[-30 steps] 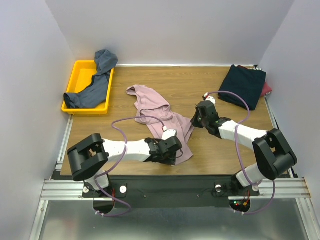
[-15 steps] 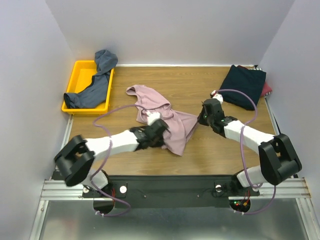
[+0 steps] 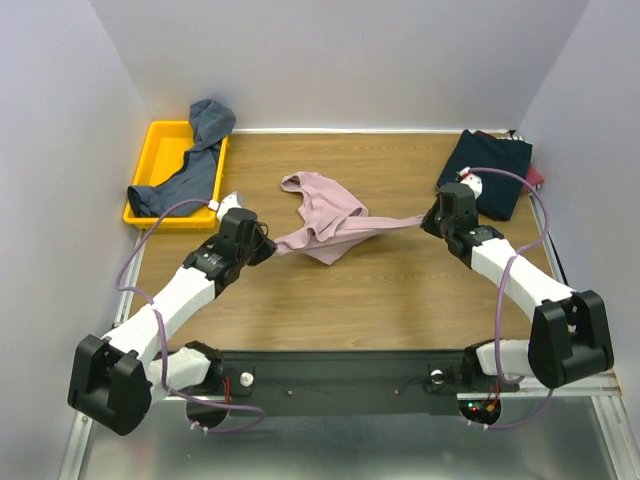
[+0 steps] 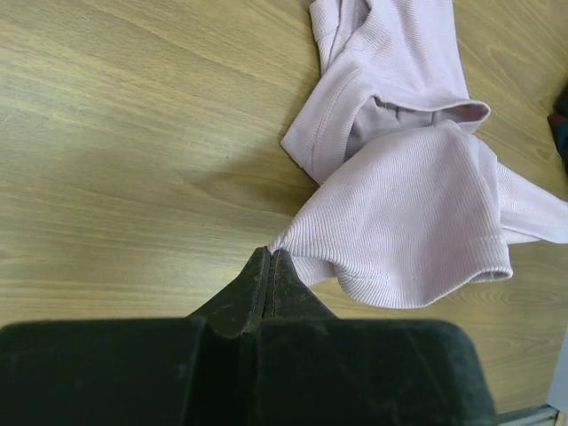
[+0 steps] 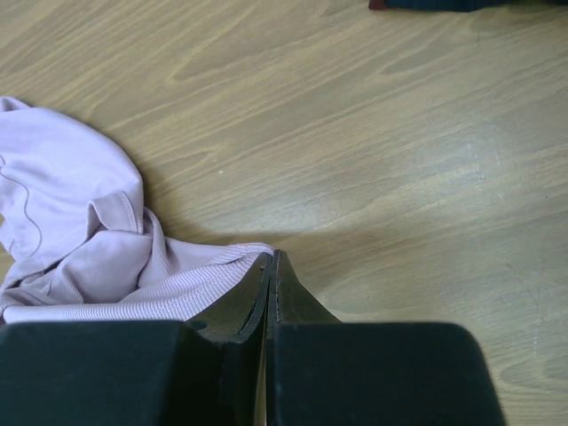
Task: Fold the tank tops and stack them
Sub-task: Flatten the tank top out
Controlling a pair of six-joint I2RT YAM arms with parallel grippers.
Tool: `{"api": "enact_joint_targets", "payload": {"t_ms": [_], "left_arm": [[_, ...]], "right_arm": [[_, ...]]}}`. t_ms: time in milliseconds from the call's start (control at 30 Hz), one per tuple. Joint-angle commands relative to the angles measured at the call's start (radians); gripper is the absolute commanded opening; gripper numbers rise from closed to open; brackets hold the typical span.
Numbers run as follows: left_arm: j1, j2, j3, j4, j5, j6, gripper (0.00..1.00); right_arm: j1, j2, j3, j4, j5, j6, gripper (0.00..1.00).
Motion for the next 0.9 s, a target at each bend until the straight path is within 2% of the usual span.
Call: {"api": "enact_joint_targets", "payload": {"t_ms": [0, 167, 200, 267, 400, 467, 500, 533, 600, 733, 867], "left_arm": [[0.045, -0.051, 0.026, -0.019, 0.021, 0.042, 0.00], [0.083, -0.099, 0.014, 0.004, 0.106, 0.028, 0.00], [0.085, -0.099, 0.003, 0.012, 0.163, 0.010, 0.00], [0.083, -0.096, -0.064, 0.038, 0.212, -0.011, 0.00], [0.077, -0.102, -0.271, 0.174, 0.326, -0.050, 0.00], [0.047, -0.088, -0.351, 0.220, 0.357, -0.061, 0.06], [0.031, -0.090, -0.365, 0.226, 0.357, -0.063, 0.09], [0.013, -0.097, -0.378, 0.224, 0.344, -0.057, 0.20], [-0.027, -0.112, -0.373, 0.205, 0.315, -0.048, 0.30], [-0.088, -0.160, -0.265, 0.107, 0.193, -0.012, 0.36], [-0.107, -0.160, -0.198, 0.067, 0.133, 0.018, 0.34]], "right_arm": [[-0.014, -0.032, 0.065, -0.002, 0.069, -0.024, 0.00], [-0.023, -0.048, 0.155, -0.025, 0.098, -0.036, 0.00], [-0.023, -0.045, 0.169, -0.035, 0.088, -0.036, 0.00], [-0.023, -0.046, 0.183, -0.039, 0.040, -0.032, 0.00], [-0.023, -0.069, 0.096, -0.041, -0.030, -0.010, 0.00], [-0.022, -0.074, 0.053, -0.039, -0.054, -0.004, 0.00], [-0.022, -0.077, 0.027, -0.039, -0.060, 0.004, 0.00], [-0.022, -0.078, -0.013, -0.039, -0.063, 0.005, 0.01], [-0.022, -0.081, -0.067, -0.038, -0.057, 0.007, 0.00], [-0.022, -0.089, -0.110, -0.038, -0.012, 0.008, 0.00], [-0.022, -0.077, -0.103, -0.038, -0.001, 0.002, 0.00]]}}
